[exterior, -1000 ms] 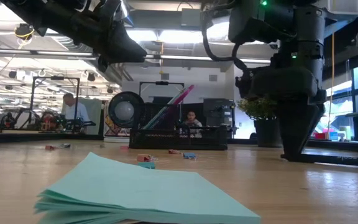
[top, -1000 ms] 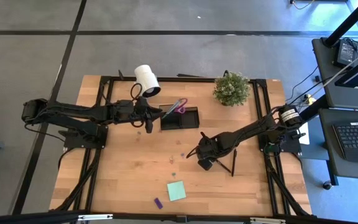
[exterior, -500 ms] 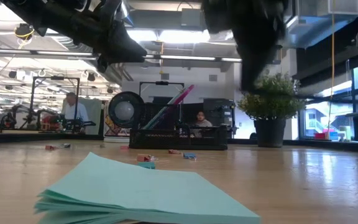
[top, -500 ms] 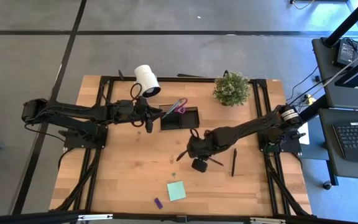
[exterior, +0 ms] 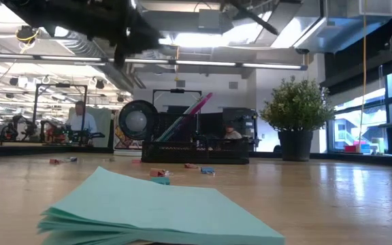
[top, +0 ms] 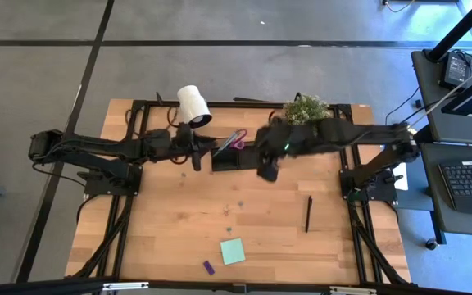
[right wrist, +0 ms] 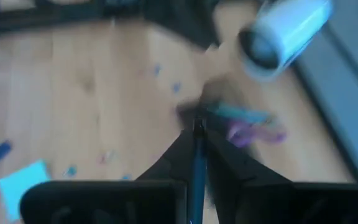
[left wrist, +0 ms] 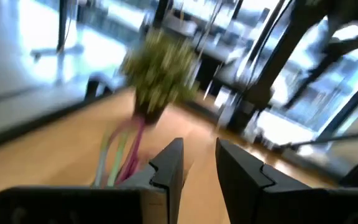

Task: Pick and place office supplies into organizer
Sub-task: Put the black pen into the black desk organizer

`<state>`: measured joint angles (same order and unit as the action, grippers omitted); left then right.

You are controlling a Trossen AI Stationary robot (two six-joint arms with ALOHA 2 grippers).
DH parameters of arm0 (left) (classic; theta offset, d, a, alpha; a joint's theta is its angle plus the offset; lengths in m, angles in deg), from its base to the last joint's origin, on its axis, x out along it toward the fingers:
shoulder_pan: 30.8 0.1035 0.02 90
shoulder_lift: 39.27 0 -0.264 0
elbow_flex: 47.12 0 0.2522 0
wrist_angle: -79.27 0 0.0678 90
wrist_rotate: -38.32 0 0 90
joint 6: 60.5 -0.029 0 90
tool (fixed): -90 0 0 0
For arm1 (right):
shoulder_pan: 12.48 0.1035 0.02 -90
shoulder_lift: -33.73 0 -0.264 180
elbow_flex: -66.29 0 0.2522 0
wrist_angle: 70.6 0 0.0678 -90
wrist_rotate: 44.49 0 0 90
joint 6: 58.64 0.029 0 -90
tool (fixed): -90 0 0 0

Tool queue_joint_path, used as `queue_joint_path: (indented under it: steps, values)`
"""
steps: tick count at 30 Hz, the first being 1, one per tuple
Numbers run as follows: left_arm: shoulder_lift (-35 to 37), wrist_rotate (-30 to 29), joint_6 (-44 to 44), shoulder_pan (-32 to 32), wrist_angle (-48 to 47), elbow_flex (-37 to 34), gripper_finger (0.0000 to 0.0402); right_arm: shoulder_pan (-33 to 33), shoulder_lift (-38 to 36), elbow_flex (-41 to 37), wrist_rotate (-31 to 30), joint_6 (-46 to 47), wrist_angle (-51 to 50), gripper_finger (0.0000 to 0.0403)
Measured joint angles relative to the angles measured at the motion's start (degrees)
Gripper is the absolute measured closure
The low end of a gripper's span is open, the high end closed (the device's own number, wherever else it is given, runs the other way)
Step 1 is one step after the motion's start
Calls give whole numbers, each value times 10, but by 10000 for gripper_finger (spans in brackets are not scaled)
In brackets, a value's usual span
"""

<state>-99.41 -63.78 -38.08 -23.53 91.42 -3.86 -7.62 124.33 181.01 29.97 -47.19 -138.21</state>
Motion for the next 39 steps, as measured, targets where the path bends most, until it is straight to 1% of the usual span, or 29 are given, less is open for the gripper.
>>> queue_joint_path:
  steps: [5,8,10,12,15,18,23,27,33,39]
  values:
    - [0,-2,-41,0,120,0,313,-36,-29,-1,2,-59,87,366]
    - [0,-2,-96,0,160,0,313,-48,-27,-1,36,-82,141,366]
    - [0,2,-137,0,168,0,313,-53,-19,-1,56,-94,175,366]
    - [-1,20,-170,0,165,0,307,-53,-9,-1,59,-106,193,365]
    - [-1,61,-190,0,167,0,286,-55,9,-1,62,-120,220,365]
    - [-1,74,-210,-2,167,0,259,-58,24,-2,62,-134,252,365]
    - [-1,67,-191,-2,168,0,215,-58,42,-2,62,-150,299,365]
    - [-1,58,-187,-2,183,0,195,-59,51,-2,62,-159,314,365]
    - [-1,58,-186,-2,244,0,195,-63,65,-2,61,-169,320,364]
    - [-1,58,-186,-2,249,0,202,-69,65,-2,61,-179,335,364]
